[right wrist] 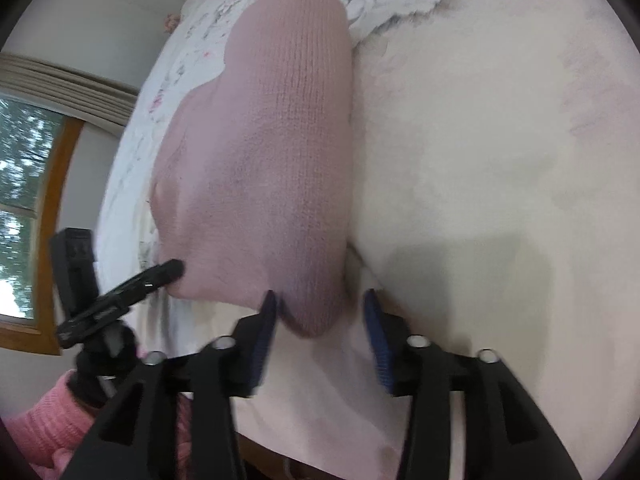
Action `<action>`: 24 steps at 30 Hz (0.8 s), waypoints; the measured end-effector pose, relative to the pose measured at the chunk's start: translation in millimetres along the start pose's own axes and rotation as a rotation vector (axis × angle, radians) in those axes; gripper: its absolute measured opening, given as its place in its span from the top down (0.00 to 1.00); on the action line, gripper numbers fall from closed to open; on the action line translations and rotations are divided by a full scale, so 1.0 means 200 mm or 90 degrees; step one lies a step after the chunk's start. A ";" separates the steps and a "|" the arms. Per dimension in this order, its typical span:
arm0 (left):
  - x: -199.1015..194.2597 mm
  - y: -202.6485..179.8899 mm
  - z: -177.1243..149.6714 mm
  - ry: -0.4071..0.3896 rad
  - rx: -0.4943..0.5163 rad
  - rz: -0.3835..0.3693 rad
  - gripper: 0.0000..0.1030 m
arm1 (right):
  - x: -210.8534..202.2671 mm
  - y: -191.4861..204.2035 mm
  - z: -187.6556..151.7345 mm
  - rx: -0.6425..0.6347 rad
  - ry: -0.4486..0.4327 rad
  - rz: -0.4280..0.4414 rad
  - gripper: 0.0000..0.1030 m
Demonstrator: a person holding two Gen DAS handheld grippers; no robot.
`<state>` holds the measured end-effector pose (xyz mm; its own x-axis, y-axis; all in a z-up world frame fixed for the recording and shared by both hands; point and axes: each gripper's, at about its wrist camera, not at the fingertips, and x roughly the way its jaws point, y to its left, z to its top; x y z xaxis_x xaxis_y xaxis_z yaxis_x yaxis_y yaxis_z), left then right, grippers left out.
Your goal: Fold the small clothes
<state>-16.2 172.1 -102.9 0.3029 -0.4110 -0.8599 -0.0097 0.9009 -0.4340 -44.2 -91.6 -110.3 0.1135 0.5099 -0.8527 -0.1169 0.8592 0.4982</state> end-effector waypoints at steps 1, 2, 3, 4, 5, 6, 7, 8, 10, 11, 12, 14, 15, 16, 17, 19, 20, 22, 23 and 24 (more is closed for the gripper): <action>-0.02 -0.02 -0.01 -0.003 0.003 0.002 0.37 | -0.03 0.01 -0.01 0.002 -0.010 -0.015 0.33; -0.05 -0.04 -0.01 -0.009 0.007 0.007 0.37 | -0.05 0.02 -0.03 0.002 -0.019 -0.023 0.32; -0.07 -0.05 -0.02 -0.015 0.009 0.011 0.34 | -0.08 0.03 -0.04 0.003 -0.029 -0.034 0.31; -0.09 -0.07 -0.02 -0.019 0.011 0.013 0.32 | -0.10 0.04 -0.05 0.005 -0.032 -0.046 0.26; -0.12 -0.09 -0.03 -0.024 0.015 0.018 0.32 | -0.13 0.05 -0.07 0.007 -0.036 -0.062 0.23; -0.14 -0.10 -0.03 -0.025 0.018 0.022 0.32 | -0.15 0.06 -0.08 0.006 -0.045 -0.080 0.23; -0.16 -0.12 -0.03 -0.028 0.021 0.026 0.31 | -0.18 0.07 -0.10 0.002 -0.051 -0.090 0.22; -0.17 -0.13 -0.03 -0.031 0.023 0.032 0.29 | -0.20 0.09 -0.11 0.001 -0.054 -0.100 0.18; -0.22 -0.16 -0.05 -0.041 0.023 0.042 0.23 | -0.24 0.09 -0.13 -0.002 -0.062 -0.118 0.16; -0.24 -0.17 -0.06 -0.045 0.023 0.044 0.22 | -0.24 0.10 -0.14 -0.005 -0.066 -0.126 0.16; -0.27 -0.19 -0.07 -0.050 0.022 0.043 0.22 | -0.26 0.13 -0.14 -0.010 -0.074 -0.139 0.16; -0.31 -0.21 -0.08 -0.054 0.021 0.043 0.22 | -0.28 0.16 -0.15 -0.013 -0.079 -0.151 0.14; -0.33 -0.22 -0.09 -0.055 0.021 0.045 0.22 | -0.30 0.18 -0.16 -0.013 -0.079 -0.159 0.13; -0.34 -0.23 -0.11 -0.057 0.021 0.047 0.22 | -0.32 0.19 -0.16 -0.014 -0.081 -0.165 0.13; -0.36 -0.24 -0.12 -0.060 0.021 0.052 0.22 | -0.34 0.20 -0.17 -0.018 -0.086 -0.169 0.13; -0.39 -0.25 -0.14 -0.064 0.020 0.063 0.20 | -0.37 0.26 -0.19 -0.034 -0.096 -0.181 0.11; -0.42 -0.25 -0.15 -0.069 0.016 0.067 0.20 | -0.39 0.28 -0.19 -0.041 -0.098 -0.197 0.08; -0.46 -0.27 -0.18 -0.078 0.015 0.068 0.20 | -0.43 0.32 -0.21 -0.050 -0.104 -0.222 0.04; -0.48 -0.28 -0.19 -0.082 0.015 0.070 0.20 | -0.44 0.34 -0.23 -0.055 -0.108 -0.225 0.04; -0.50 -0.28 -0.20 -0.083 0.016 0.074 0.16 | -0.45 0.36 -0.24 -0.061 -0.113 -0.224 0.04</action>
<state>-83.2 156.9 -2.7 0.4224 -0.2835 -0.8609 -0.0289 0.9451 -0.3254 -109.5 -77.3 -4.4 0.3311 0.1919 -0.9239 -0.1312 0.9789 0.1564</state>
